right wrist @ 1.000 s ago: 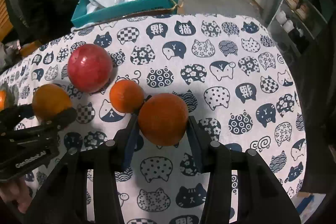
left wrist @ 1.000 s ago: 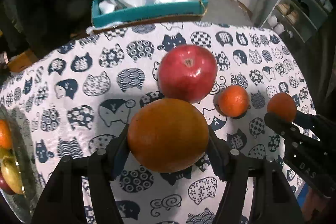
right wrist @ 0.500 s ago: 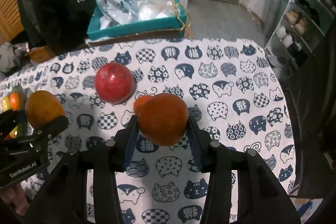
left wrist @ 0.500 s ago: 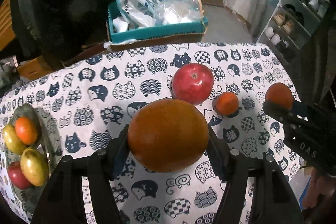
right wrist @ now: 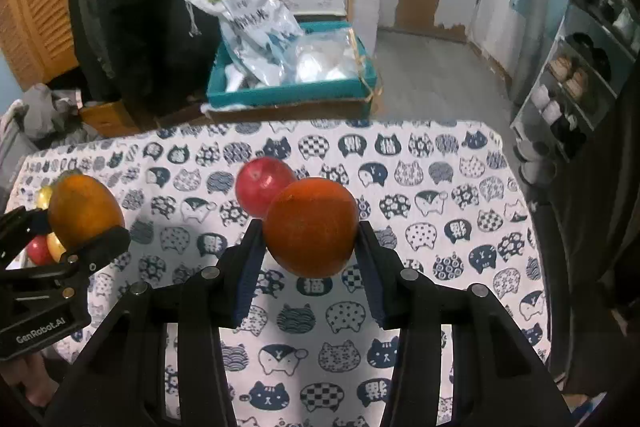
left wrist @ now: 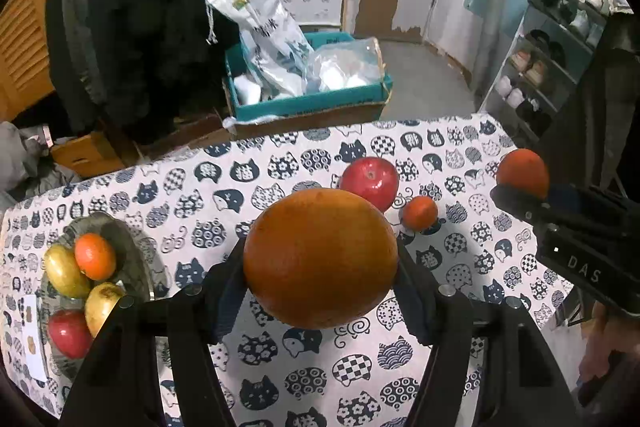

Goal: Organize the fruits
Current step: 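Lift both held oranges and carry them toward the glass bowl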

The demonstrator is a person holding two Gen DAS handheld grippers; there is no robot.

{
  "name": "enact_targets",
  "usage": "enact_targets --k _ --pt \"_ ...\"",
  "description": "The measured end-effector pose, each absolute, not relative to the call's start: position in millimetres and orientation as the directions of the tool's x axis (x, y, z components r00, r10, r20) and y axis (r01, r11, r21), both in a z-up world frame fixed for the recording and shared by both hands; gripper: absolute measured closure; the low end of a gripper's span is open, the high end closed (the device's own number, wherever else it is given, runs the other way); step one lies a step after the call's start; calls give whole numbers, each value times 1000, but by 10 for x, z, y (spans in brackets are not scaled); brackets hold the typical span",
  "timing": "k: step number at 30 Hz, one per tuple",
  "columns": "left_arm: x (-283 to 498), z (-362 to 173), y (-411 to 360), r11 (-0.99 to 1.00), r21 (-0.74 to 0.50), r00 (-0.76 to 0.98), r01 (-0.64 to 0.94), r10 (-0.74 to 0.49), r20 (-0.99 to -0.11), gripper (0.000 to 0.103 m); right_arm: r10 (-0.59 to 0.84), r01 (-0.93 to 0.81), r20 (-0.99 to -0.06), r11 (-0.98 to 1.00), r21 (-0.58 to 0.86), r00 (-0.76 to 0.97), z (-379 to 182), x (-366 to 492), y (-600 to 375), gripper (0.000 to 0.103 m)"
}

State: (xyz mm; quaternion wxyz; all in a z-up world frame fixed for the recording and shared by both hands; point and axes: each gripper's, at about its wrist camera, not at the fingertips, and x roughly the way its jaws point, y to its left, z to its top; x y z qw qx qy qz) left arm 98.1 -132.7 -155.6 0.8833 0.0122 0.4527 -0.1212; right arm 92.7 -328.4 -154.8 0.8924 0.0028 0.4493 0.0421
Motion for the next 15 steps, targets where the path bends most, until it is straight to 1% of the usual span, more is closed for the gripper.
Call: enact_targets --k 15 --pt "702 -1050 -956 975 -68 658 213 -194 -728 35 129 -148 -726 988 37 676 -972 658 -3016 58"
